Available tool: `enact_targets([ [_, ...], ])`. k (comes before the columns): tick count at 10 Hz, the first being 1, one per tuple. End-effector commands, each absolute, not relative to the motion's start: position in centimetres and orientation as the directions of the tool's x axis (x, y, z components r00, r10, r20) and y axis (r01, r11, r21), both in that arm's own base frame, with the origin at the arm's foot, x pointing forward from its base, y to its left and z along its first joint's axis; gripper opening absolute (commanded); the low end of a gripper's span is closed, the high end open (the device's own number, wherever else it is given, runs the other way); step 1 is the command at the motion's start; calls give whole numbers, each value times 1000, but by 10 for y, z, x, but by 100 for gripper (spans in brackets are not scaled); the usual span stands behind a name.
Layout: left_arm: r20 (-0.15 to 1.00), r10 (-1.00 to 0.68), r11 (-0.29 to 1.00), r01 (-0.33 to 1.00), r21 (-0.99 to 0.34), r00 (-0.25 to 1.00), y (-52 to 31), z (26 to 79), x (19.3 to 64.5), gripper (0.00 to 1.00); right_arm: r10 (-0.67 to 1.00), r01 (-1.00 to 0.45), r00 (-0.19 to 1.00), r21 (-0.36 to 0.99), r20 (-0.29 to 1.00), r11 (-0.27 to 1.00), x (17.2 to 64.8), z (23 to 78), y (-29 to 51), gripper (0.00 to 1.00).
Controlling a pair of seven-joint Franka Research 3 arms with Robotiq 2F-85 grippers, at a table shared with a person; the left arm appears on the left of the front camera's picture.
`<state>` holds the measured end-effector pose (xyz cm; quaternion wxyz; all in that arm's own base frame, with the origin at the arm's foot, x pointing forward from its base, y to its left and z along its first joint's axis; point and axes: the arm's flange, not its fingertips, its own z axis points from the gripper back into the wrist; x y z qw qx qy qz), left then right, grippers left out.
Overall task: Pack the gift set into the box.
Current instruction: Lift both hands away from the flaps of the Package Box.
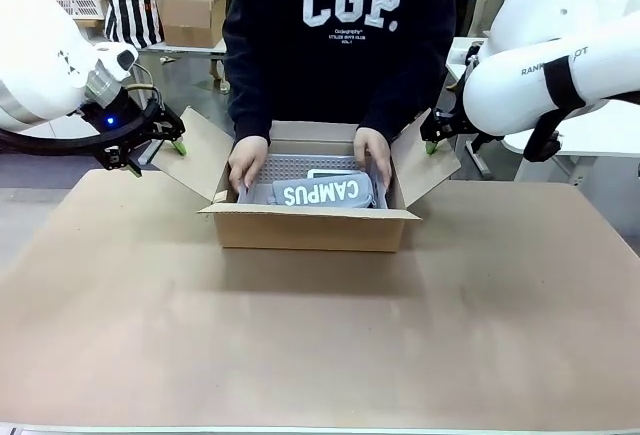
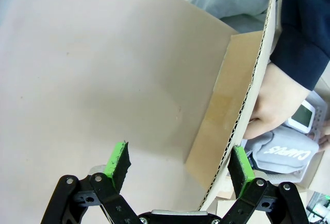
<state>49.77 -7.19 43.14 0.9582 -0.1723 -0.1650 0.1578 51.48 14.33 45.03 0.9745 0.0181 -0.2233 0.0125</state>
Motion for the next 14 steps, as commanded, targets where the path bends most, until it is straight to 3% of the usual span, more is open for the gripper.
enact_targets([
  [1,271,370,892,-259,-370,889,-72,433,497,100,-1,-6,898,13,441,1000,516,452,148,100],
  [14,271,370,892,-259,-370,889,-72,433,497,100,-1,-6,898,13,441,1000,516,452,148,100],
])
